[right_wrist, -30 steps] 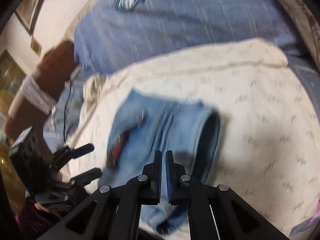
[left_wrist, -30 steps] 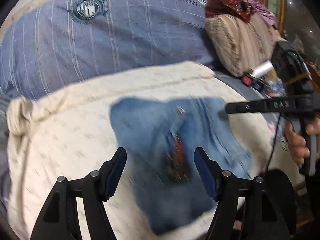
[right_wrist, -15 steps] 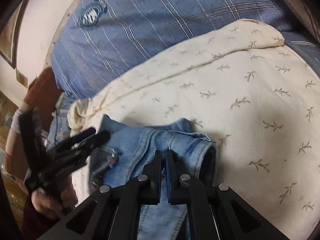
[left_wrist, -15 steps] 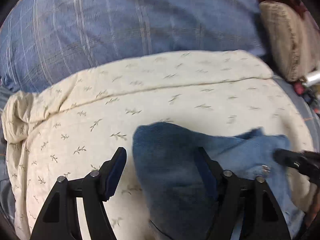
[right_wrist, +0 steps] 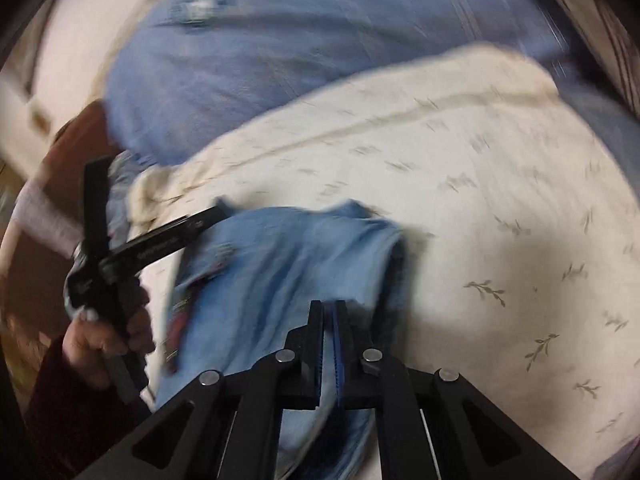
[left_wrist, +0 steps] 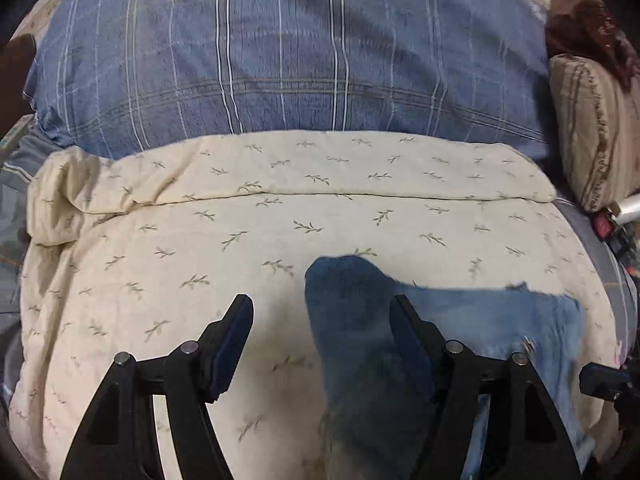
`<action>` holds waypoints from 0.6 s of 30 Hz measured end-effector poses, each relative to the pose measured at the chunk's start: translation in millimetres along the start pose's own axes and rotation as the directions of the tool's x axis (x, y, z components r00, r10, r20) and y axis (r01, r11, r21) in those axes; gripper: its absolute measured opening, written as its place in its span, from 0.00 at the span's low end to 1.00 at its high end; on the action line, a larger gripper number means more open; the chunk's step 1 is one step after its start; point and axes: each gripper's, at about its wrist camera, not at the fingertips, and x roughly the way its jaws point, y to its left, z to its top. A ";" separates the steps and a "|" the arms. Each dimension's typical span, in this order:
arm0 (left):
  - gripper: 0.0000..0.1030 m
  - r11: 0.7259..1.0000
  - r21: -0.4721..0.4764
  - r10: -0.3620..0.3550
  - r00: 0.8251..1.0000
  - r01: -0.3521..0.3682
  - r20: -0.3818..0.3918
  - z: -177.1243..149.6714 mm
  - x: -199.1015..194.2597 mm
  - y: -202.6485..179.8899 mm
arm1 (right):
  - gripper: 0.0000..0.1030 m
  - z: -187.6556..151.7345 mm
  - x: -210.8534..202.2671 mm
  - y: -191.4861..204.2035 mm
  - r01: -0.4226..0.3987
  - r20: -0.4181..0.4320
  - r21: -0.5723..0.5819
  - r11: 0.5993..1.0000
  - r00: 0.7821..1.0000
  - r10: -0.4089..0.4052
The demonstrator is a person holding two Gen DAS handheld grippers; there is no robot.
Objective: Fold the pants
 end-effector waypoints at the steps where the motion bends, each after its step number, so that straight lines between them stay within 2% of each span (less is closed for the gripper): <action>1: 0.70 1.000 0.006 -0.008 1.000 0.008 0.005 -3.7 -7.7 1.3 | 0.07 -4.6 -9.0 11.6 -0.020 0.009 -0.040 0.999 1.000 0.021; 5: 0.70 0.998 0.029 -0.049 0.999 0.049 -0.006 -35.5 -40.8 3.9 | 0.07 -21.5 -26.8 47.6 -0.078 0.031 -0.135 0.988 0.996 0.083; 10: 0.70 0.994 0.078 -0.076 0.996 0.079 -0.042 -82.8 -64.1 -5.6 | 0.07 -41.9 -19.1 71.4 -0.092 0.003 -0.156 0.983 0.996 0.093; 13: 0.70 0.991 0.088 -0.097 0.993 0.103 -0.063 -100.9 -66.4 -12.9 | 0.07 -53.7 -5.7 73.3 -0.081 -0.042 -0.144 0.986 0.996 0.076; 18: 0.70 0.986 0.135 -0.089 0.993 0.100 -0.084 -119.7 -66.2 -24.8 | 0.07 -69.4 11.4 76.9 -0.005 -0.083 -0.165 0.986 0.997 -0.009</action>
